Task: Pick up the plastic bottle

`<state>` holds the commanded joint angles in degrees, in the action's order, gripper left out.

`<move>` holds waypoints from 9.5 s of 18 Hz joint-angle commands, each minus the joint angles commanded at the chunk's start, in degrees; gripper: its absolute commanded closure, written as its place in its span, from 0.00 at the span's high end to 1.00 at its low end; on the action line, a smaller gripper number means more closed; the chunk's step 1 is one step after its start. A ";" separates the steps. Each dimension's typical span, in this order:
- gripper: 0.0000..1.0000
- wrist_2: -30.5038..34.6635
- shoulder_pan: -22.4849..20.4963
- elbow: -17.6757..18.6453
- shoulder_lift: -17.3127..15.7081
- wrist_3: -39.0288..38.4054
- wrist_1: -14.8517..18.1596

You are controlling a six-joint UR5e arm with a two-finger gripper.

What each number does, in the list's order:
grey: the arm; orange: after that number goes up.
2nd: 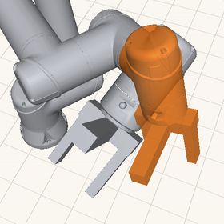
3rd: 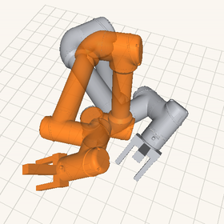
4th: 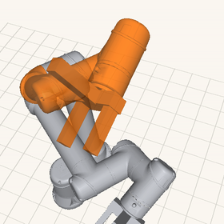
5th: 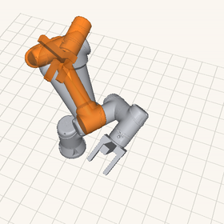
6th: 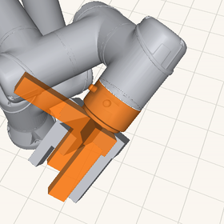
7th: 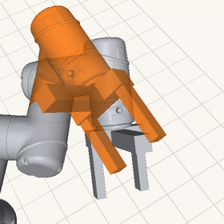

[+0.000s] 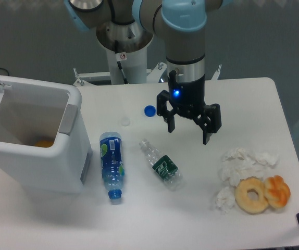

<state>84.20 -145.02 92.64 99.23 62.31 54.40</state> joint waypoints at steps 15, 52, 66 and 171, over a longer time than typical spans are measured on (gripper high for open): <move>1.00 -0.26 0.26 2.28 0.97 -4.28 0.18; 1.00 -2.64 14.06 1.76 16.17 -46.84 0.53; 1.00 -2.37 13.01 1.76 17.05 -45.97 0.35; 0.55 2.55 16.52 -2.29 24.70 -49.04 -1.05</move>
<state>86.75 -128.50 90.35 123.93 13.27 53.35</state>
